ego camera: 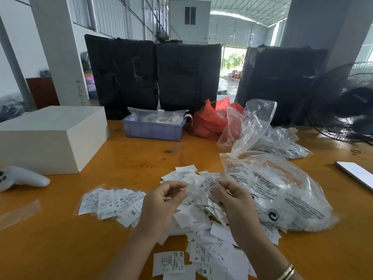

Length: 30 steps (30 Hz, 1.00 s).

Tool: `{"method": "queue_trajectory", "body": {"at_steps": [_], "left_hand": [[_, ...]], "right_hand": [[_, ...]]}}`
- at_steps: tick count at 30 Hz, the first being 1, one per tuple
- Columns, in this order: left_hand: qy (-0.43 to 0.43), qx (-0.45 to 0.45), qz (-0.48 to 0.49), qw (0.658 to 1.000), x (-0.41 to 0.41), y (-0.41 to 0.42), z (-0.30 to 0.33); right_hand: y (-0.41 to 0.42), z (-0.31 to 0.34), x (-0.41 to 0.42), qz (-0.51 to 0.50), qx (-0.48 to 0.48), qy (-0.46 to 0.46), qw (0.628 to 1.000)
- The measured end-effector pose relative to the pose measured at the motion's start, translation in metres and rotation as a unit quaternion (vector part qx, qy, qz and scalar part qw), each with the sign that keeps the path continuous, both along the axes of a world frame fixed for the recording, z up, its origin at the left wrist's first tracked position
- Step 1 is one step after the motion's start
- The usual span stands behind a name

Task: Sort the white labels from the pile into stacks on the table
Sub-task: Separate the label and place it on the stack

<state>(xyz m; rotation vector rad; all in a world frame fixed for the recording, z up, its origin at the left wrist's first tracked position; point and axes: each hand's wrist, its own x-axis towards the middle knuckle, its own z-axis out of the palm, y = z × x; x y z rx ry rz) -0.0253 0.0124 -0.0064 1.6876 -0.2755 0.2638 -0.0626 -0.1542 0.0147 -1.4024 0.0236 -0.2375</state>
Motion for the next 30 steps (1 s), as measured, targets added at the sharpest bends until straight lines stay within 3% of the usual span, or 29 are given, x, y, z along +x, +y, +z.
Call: {"method": "queue_trajectory", "body": {"at_steps": [6,12,17,22,27,30], "left_hand": [[-0.009,0.024,0.0,1.0,-0.0003,0.0017,0.0015],[-0.013,0.033,-0.025,0.999,-0.0011,0.0025,0.0036],[-0.001,0.029,-0.028,0.999,-0.0017,0.0012,0.0032],[0.043,-0.012,-0.026,0.999,-0.0014,0.0012,0.0032],[0.075,-0.044,-0.032,0.996,-0.0019,0.0011,0.0046],[0.086,-0.047,-0.05,0.994,-0.0026,0.0008,0.0054]], "right_hand": [[0.004,-0.0017,0.0004,-0.009,-0.107,0.01,0.994],[0.0019,0.0013,0.0007,-0.025,-0.109,0.005,0.994],[0.0053,-0.0014,-0.0011,0.008,-0.212,-0.008,0.977],[0.0027,-0.0029,0.001,0.036,-0.117,0.03,0.992],[0.0028,-0.0078,0.0025,0.056,-0.152,0.032,0.986],[0.0017,-0.0075,0.0045,0.019,-0.088,0.029,0.996]]}}
